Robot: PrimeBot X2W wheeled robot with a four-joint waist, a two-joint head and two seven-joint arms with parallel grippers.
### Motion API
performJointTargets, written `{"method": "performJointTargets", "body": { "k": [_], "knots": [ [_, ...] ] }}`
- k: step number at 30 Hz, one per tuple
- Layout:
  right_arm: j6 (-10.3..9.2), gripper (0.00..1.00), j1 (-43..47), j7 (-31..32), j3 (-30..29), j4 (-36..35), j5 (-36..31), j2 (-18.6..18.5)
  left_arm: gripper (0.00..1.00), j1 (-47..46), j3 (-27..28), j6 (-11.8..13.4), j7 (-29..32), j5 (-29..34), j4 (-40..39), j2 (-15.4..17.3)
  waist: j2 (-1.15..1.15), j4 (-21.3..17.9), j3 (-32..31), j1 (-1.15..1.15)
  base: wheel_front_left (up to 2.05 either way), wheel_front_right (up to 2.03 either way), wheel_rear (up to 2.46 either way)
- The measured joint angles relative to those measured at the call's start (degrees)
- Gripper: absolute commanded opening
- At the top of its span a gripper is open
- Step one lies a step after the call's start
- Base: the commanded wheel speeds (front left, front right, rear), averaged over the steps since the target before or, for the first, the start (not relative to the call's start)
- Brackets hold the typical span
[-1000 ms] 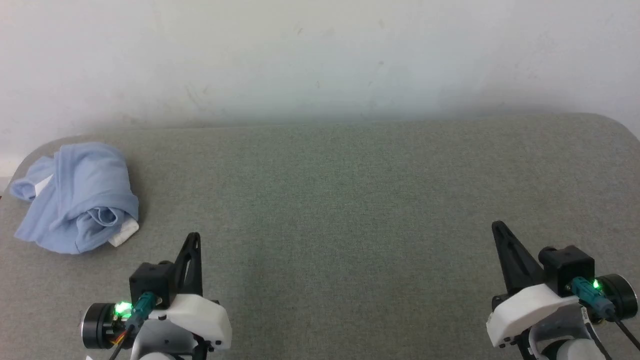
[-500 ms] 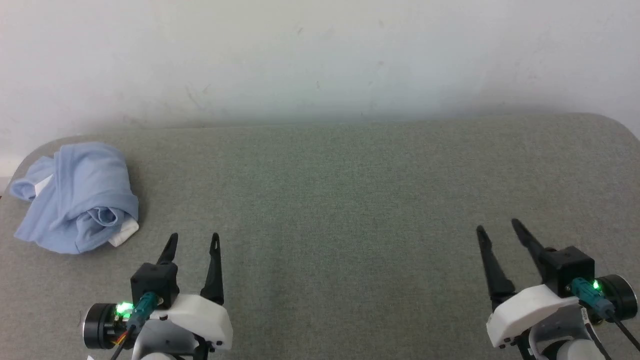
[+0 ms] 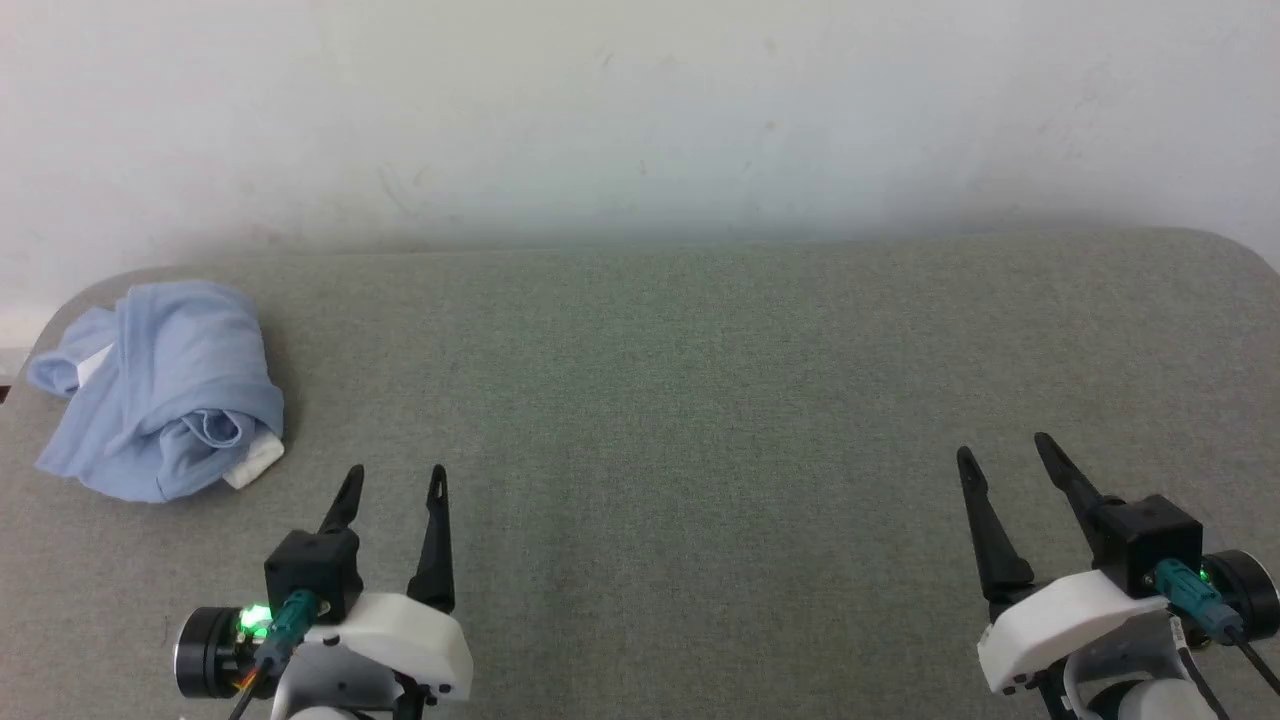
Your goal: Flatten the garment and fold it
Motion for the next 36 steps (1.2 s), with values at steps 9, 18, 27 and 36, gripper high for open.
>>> {"method": "performJointTargets", "body": {
  "k": [9,18,27,36],
  "knots": [
    [0.00,1.00,0.0,-1.0,0.3,0.0,0.4,0.0,1.00,0.0,-0.3,0.1,-1.0,-0.6,0.2,0.0,0.00,1.3,-0.1,0.00,0.00,0.00,0.00],
    [0.00,1.00,0.0,-2.0,0.9,0.1,0.7,0.0,1.00,0.1,-0.6,0.2,-2.0,-1.1,0.4,0.0,0.00,3.4,-0.4,0.00,0.00,0.00,0.00],
    [0.00,1.00,0.3,-3.1,1.3,0.4,0.8,0.0,1.00,0.4,-0.8,0.5,-3.2,-1.5,0.5,0.0,0.00,6.3,-0.9,0.00,0.00,0.00,0.00],
    [0.00,1.00,0.5,-4.4,1.9,1.1,1.4,0.0,1.00,1.2,-0.8,0.5,-4.4,-1.6,0.7,0.0,0.00,10.0,-1.6,0.00,0.00,0.00,0.00]
  ]
}}
